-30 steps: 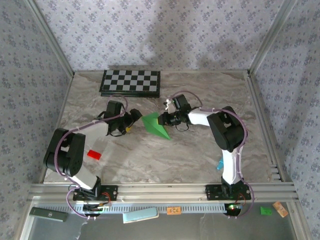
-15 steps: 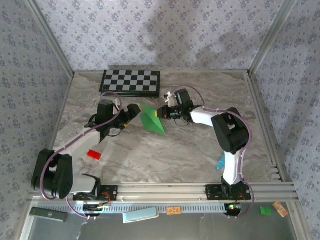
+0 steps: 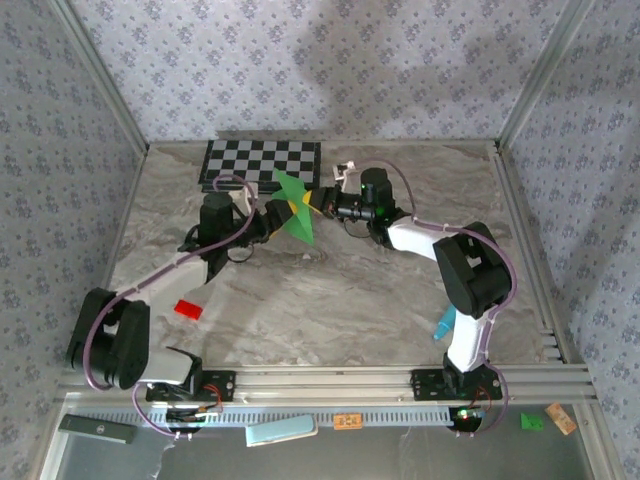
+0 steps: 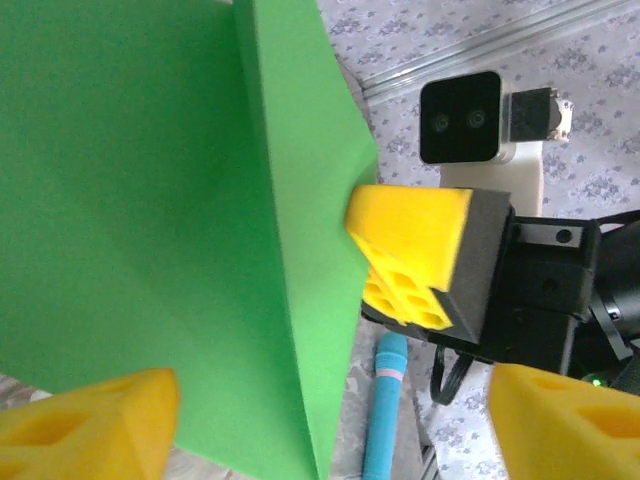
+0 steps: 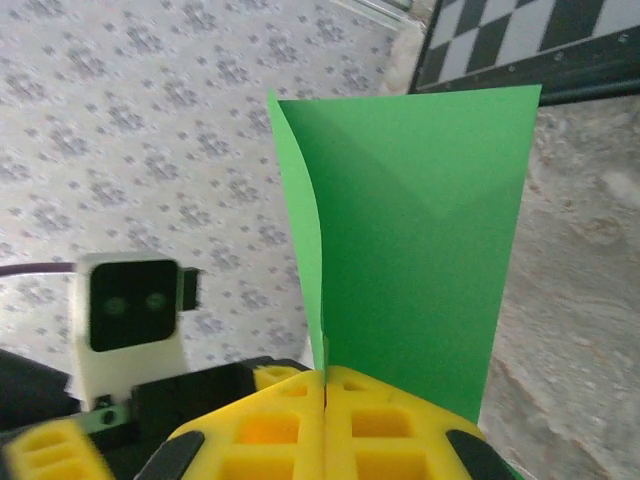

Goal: Fold a paper plane with a square sheet of paper (pick it up from the middle)
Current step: Turn over the paper at the center of the table.

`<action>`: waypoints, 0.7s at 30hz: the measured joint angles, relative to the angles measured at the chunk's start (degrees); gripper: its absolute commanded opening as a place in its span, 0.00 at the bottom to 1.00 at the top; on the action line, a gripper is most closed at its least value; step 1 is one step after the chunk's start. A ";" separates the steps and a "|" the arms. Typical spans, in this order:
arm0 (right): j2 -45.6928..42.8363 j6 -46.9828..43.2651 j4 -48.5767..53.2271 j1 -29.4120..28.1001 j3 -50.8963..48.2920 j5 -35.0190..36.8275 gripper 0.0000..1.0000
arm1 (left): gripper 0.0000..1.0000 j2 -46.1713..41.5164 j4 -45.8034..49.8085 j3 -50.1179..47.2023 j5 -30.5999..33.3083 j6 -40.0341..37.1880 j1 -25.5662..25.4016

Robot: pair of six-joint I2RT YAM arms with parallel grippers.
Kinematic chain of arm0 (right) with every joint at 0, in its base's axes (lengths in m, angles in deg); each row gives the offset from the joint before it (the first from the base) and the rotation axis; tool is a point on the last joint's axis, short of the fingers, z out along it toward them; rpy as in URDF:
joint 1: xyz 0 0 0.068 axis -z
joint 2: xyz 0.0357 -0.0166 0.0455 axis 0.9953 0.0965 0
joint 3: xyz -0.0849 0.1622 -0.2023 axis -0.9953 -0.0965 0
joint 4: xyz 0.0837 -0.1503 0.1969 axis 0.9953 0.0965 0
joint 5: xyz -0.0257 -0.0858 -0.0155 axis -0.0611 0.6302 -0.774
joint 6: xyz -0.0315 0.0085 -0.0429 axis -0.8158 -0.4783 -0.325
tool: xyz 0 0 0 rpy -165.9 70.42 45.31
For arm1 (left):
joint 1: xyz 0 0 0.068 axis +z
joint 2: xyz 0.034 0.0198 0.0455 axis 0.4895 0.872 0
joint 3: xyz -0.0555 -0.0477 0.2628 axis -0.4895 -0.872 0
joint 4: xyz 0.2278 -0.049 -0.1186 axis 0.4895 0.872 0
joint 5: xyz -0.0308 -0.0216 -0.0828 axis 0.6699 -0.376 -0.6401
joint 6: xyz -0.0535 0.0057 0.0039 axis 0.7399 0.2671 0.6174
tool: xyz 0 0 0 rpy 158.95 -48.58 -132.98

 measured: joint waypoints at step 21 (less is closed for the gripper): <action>-0.02 12.52 -11.56 0.00 -2.47 -0.90 0.07 | 0.36 6.08 -10.86 2.99 -3.85 0.52 -0.33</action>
